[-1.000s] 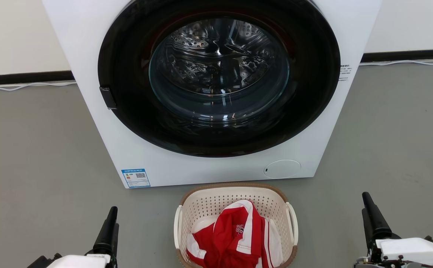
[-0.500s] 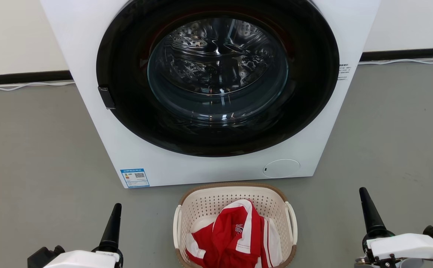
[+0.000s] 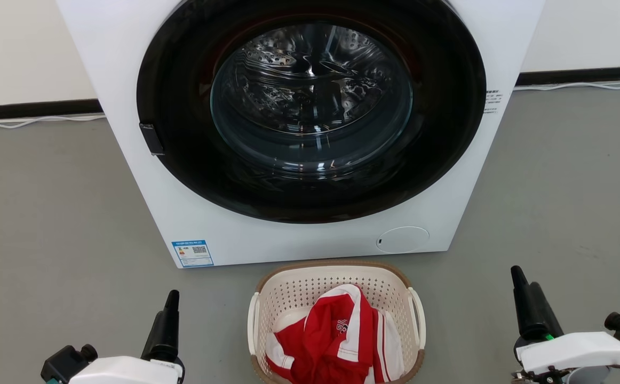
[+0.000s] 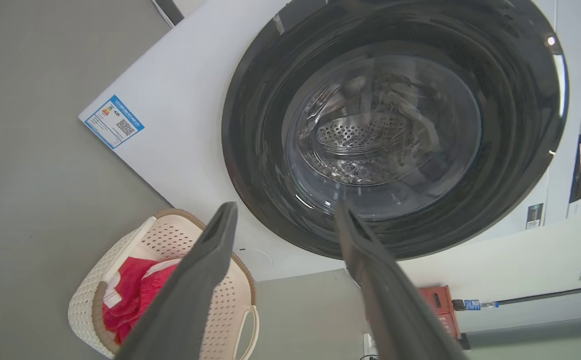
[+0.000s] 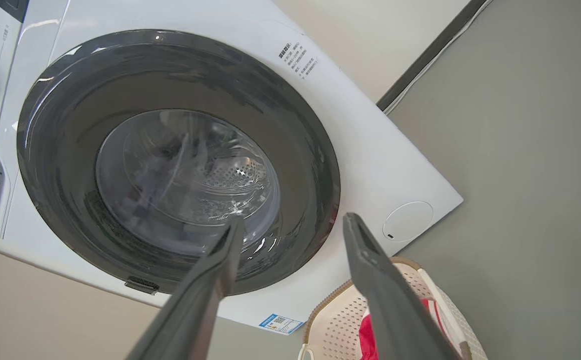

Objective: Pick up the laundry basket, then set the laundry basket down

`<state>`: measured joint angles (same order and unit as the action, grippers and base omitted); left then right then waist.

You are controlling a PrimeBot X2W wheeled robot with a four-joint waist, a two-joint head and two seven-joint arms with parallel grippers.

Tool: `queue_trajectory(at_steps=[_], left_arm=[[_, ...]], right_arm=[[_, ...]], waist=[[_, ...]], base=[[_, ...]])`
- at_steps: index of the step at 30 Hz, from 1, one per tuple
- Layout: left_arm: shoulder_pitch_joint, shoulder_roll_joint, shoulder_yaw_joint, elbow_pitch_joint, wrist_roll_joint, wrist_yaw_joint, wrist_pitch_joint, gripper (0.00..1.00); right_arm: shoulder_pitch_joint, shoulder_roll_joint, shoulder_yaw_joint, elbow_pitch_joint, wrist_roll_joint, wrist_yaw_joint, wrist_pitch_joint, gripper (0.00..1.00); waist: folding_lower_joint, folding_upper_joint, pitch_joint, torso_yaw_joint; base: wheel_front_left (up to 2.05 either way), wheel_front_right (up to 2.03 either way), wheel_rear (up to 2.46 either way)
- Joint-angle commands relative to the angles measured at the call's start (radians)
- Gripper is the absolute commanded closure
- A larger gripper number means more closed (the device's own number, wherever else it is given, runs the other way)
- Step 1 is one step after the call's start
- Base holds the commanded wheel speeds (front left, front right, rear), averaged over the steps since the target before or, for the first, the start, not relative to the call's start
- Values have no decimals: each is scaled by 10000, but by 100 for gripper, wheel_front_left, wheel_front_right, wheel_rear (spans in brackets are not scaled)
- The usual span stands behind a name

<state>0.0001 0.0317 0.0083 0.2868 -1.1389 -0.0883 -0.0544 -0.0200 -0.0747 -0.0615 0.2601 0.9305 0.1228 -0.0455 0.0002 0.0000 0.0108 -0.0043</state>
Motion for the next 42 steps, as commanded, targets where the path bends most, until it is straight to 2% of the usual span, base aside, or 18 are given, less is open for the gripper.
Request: queue_trajectory(at_steps=[1, 14, 42], left_arm=[[-188, 82, 84, -328, 477, 58, -141, 0], [-160, 101, 47, -284, 1907, 125, -492, 0], [-12, 146, -76, -260, 5831, 167, -1344, 0]], right_arm=[[-198, -199, 162, -364, -533, 38, -229, 0], [-216, -351, 347, -369, -2126, 46, -581, 0], [-149, -673, 735, -361, -5853, 64, -1432, 0]], waist=[[-1, 0, 24, 1], [-1, 0, 43, -17], [-1, 0, 25, -25]], base=[[0, 0, 0], [0, 0, 0], [0, 0, 0]])
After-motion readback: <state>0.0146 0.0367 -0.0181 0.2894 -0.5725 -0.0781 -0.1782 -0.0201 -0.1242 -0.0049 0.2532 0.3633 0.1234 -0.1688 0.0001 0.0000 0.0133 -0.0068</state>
